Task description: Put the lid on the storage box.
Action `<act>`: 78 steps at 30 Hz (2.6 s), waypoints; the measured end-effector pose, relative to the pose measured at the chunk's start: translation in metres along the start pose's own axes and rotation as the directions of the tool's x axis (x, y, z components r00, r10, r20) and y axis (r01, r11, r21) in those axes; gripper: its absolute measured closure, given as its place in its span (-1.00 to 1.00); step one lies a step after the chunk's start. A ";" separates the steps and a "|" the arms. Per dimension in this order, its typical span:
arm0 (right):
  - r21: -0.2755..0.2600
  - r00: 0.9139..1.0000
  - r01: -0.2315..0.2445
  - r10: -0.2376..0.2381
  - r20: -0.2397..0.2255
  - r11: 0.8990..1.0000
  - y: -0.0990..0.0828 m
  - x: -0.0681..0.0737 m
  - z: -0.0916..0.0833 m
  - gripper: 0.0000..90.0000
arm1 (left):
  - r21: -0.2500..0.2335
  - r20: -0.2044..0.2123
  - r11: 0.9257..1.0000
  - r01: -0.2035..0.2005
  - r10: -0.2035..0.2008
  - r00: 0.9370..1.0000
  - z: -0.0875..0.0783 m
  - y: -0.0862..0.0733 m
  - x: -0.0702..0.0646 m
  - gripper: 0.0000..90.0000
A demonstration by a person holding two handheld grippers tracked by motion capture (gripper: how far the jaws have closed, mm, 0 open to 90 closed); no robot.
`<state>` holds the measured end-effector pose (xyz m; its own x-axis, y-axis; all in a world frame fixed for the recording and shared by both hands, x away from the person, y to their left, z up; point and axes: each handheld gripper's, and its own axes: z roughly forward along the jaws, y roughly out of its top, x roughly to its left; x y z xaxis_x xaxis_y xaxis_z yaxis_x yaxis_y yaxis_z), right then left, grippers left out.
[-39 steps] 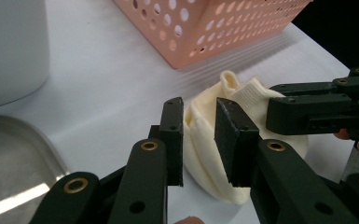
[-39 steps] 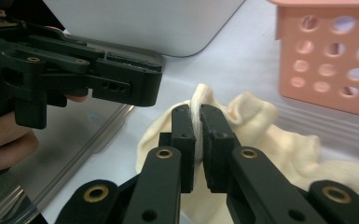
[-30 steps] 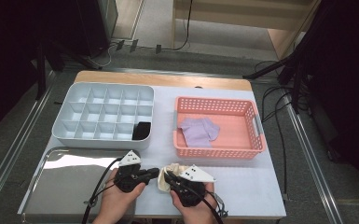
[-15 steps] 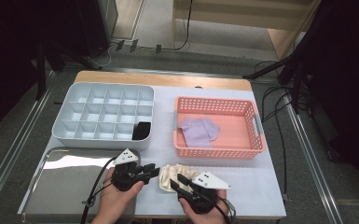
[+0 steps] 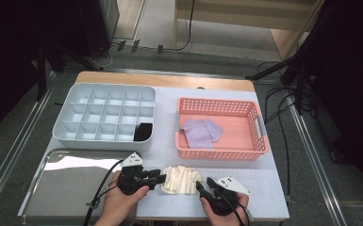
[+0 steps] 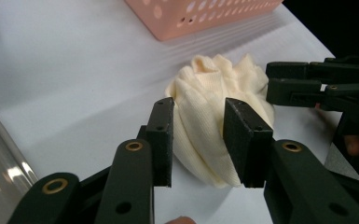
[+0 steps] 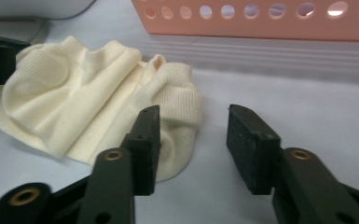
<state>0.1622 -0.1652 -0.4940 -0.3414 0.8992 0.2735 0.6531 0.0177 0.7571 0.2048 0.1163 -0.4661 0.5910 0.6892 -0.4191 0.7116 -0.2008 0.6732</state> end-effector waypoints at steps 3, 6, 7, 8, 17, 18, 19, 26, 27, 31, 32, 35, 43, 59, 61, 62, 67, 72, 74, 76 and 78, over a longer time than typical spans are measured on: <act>-0.002 1.000 0.006 -0.006 -0.011 1.000 -0.001 0.000 0.001 0.64 | 0.002 -0.006 1.000 -0.005 0.005 1.000 0.001 -0.001 -0.001 0.62; 0.014 0.999 -0.006 0.006 -0.035 1.000 0.001 -0.003 0.003 0.90 | 0.005 -0.007 1.000 -0.002 0.002 1.000 0.002 -0.001 -0.003 0.81; 0.015 1.000 0.001 0.000 -0.030 1.000 0.003 -0.004 0.003 0.95 | 0.005 -0.005 1.000 -0.003 0.003 1.000 0.003 -0.002 -0.003 0.84; 0.013 1.000 0.001 -0.001 -0.023 1.000 0.004 -0.005 0.004 0.97 | 0.008 -0.007 1.000 -0.004 0.004 1.000 0.004 -0.002 -0.004 0.86; -0.019 0.997 -0.038 0.036 -0.068 0.999 0.008 -0.013 -0.001 0.42 | -0.012 0.008 1.000 0.000 0.000 1.000 0.002 -0.003 -0.005 0.62; -0.018 0.996 -0.042 0.041 -0.074 0.999 0.008 -0.014 -0.003 0.40 | -0.017 0.007 1.000 0.004 -0.004 1.000 0.001 -0.003 -0.003 0.61; -0.014 0.996 -0.047 0.045 -0.080 0.999 0.006 -0.014 -0.004 0.37 | -0.021 0.010 1.000 0.004 -0.004 1.000 0.000 -0.003 -0.002 0.61; 0.013 0.994 -0.053 0.054 -0.096 0.999 -0.002 -0.010 -0.003 0.49 | -0.002 0.021 1.000 0.003 -0.003 1.000 0.002 -0.006 -0.001 0.72; 0.015 0.993 -0.042 0.043 -0.106 0.999 -0.003 -0.008 -0.002 0.58 | 0.002 0.024 1.000 0.000 0.000 1.000 0.002 -0.006 -0.002 0.73; 0.026 0.993 -0.020 0.023 -0.112 0.999 -0.002 -0.004 0.000 0.87 | 0.003 0.026 1.000 -0.003 0.003 1.000 0.002 -0.006 -0.002 0.78; 0.029 0.993 -0.024 0.028 -0.111 0.999 -0.002 -0.004 0.000 0.89 | 0.000 0.026 1.000 -0.003 0.003 1.000 0.002 -0.006 -0.002 0.79; 0.016 0.994 -0.013 0.015 -0.106 1.000 0.000 -0.005 -0.001 0.92 | -0.003 0.025 1.000 -0.002 0.002 1.000 0.001 -0.006 -0.002 0.82; -0.011 0.994 -0.022 0.021 -0.104 1.000 0.004 -0.009 -0.007 0.94 | -0.004 0.029 1.000 -0.008 0.008 1.000 0.003 -0.006 -0.003 0.86; -0.047 0.991 -0.019 0.013 -0.134 0.999 0.009 -0.001 -0.013 0.93 | -0.007 0.028 1.000 -0.010 0.010 1.000 0.003 -0.006 -0.005 0.88; -0.052 0.989 -0.016 0.008 -0.146 0.998 0.011 0.004 -0.013 0.93 | -0.005 0.027 1.000 -0.013 0.014 1.000 0.004 -0.006 -0.005 0.88; -0.054 0.988 -0.014 0.006 -0.152 0.998 0.012 0.005 -0.013 0.93 | -0.005 0.027 1.000 -0.012 0.013 1.000 0.004 -0.006 -0.005 0.88; -0.062 0.981 0.009 -0.021 -0.191 0.998 0.017 0.022 -0.012 0.93 | -0.007 0.030 1.000 -0.007 0.007 1.000 0.005 -0.007 -0.007 0.88; -0.052 0.972 0.042 -0.053 -0.227 0.998 0.018 0.040 -0.003 0.93 | -0.007 0.034 1.000 -0.007 0.007 0.999 0.005 -0.007 -0.007 0.89; -0.046 0.969 0.058 -0.067 -0.238 0.997 0.016 0.046 0.001 0.93 | -0.002 0.034 1.000 -0.014 0.014 0.999 0.005 -0.007 -0.007 0.89; -0.030 0.967 0.072 -0.077 -0.242 0.997 0.014 0.052 0.006 0.93 | -0.006 0.038 1.000 -0.013 0.013 0.999 0.005 -0.007 -0.007 0.88; -0.019 0.966 0.081 -0.083 -0.246 0.997 0.013 0.056 0.010 0.94 | -0.002 0.037 1.000 -0.014 0.014 0.999 0.005 -0.007 -0.007 0.88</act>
<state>0.1583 -0.1106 -0.4750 -0.5506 0.7591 0.3473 0.6103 0.0822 0.7879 0.1978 0.1095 -0.4709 0.6148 0.6601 -0.4316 0.7021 -0.2090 0.6807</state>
